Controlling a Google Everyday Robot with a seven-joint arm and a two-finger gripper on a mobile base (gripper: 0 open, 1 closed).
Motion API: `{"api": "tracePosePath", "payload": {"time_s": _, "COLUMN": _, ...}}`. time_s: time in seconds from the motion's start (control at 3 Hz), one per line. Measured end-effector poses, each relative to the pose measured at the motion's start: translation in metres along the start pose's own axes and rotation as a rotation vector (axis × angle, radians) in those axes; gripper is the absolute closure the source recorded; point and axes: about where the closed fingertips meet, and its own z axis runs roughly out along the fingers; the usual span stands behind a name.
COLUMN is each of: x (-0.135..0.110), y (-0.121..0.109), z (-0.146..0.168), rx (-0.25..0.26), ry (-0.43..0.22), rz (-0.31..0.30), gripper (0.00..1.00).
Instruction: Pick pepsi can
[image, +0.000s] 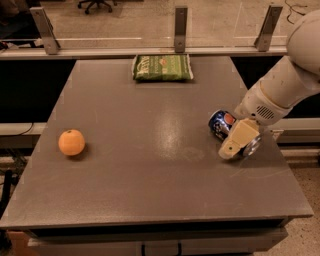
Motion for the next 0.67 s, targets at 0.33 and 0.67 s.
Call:
{"api": "tracePosePath", "payload": {"time_s": 0.33, "x": -0.016, "y": 0.005, "z": 0.009, "rx": -0.005, "ry": -0.027, "rz": 0.000, "gripper": 0.49}}
{"api": "tracePosePath", "payload": {"time_s": 0.67, "x": -0.039, "y": 0.011, "z": 0.007, "rx": -0.027, "ry": -0.080, "rz": -0.026, "gripper": 0.70}}
